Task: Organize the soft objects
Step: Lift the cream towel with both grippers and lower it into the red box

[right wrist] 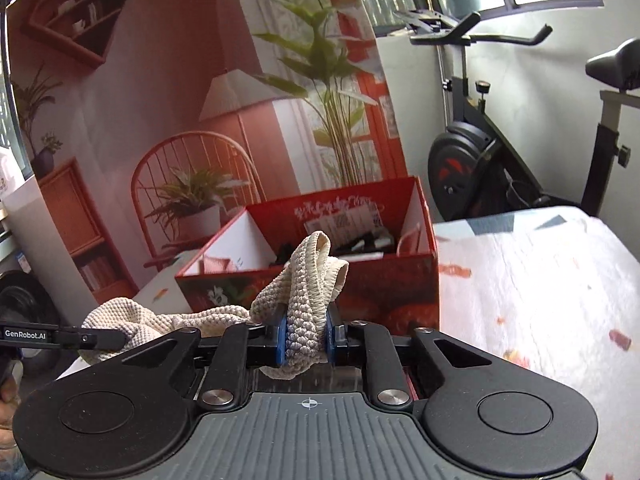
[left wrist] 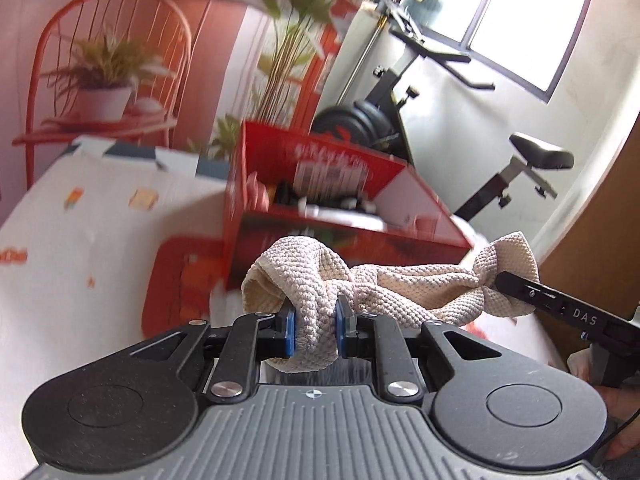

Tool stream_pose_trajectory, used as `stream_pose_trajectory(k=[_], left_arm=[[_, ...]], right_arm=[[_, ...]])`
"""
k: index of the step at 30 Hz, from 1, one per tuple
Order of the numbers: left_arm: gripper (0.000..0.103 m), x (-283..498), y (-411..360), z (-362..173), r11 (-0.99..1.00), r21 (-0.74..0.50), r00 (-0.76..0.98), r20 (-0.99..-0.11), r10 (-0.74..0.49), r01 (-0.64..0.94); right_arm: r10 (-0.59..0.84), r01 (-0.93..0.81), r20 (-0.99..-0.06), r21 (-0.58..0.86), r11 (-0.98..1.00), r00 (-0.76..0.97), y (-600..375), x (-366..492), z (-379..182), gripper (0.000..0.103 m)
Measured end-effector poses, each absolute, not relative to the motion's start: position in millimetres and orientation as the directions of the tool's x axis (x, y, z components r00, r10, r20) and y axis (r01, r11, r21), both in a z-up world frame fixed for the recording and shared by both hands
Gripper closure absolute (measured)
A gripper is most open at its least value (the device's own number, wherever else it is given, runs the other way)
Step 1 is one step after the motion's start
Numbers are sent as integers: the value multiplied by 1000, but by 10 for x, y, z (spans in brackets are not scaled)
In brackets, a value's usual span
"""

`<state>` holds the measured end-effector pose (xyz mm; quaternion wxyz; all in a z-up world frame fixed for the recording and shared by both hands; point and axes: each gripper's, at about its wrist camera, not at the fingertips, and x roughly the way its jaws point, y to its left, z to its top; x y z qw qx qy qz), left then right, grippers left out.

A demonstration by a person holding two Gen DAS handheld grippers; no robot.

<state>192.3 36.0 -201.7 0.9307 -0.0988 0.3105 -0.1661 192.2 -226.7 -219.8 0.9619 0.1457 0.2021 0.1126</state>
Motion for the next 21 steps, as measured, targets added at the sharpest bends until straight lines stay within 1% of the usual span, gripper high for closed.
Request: stream_pose_trajectory(k=[3,6,10,15,19,21], left_arm=[[83,2232,219,-1761,929,-263,779,-510,-364,262],[83,2616,59,-1622,938,-233,790,-509,-342,256],[83,3052,-208,-1602,959,-124,806,-522,-280,253],[83,3558,-312,-1761,966,-96,773,-583,-251,242],[83,3824,-370,-1973,966,-76,725,-647,-237,248],[83,3899,-389,-2084,960,-85,686,-683,-250,265]], right_arm=[[249,-155,-327,288,945,912,-2352,2265,-1987,87],[217,-137,-315,256,957,924,-2430,2654,-1840,86],[180,-115,-336,203,972,925,-2443,3193,-1787,87],[146,-89,-412,155,984,899,-2363,3680,-1974,87],[138,-93,-472,118,989,871,-2251,3945,-2195,86],[140,-95,-498,114,989,856,-2220,4023,-2290,86]])
